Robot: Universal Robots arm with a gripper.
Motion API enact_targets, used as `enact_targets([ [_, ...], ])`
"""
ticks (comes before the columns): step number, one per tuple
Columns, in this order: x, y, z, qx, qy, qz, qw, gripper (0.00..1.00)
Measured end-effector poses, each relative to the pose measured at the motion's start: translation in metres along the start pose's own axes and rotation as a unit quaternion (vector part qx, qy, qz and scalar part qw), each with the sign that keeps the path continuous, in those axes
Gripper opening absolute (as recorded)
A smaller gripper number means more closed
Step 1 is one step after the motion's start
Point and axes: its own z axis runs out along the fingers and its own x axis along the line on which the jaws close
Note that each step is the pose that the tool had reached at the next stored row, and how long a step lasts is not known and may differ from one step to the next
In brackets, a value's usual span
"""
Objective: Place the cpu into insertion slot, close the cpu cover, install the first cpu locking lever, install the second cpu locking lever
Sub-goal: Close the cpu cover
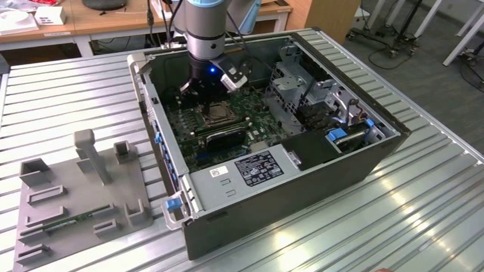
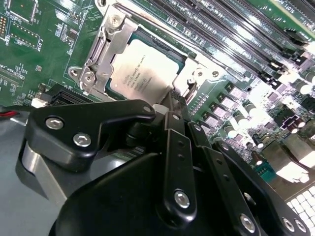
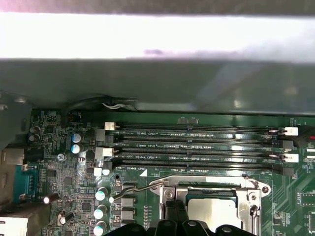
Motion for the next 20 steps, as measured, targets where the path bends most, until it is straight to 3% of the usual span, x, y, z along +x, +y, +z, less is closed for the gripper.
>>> enact_targets([
  [9,0.0,0.0,-0.0032,0.0002,0.0001,0.0,1.0,0.11],
  [20,-0.0003,0.0006,-0.0176,-0.0001,0.0,0.0,1.0,0.11],
])
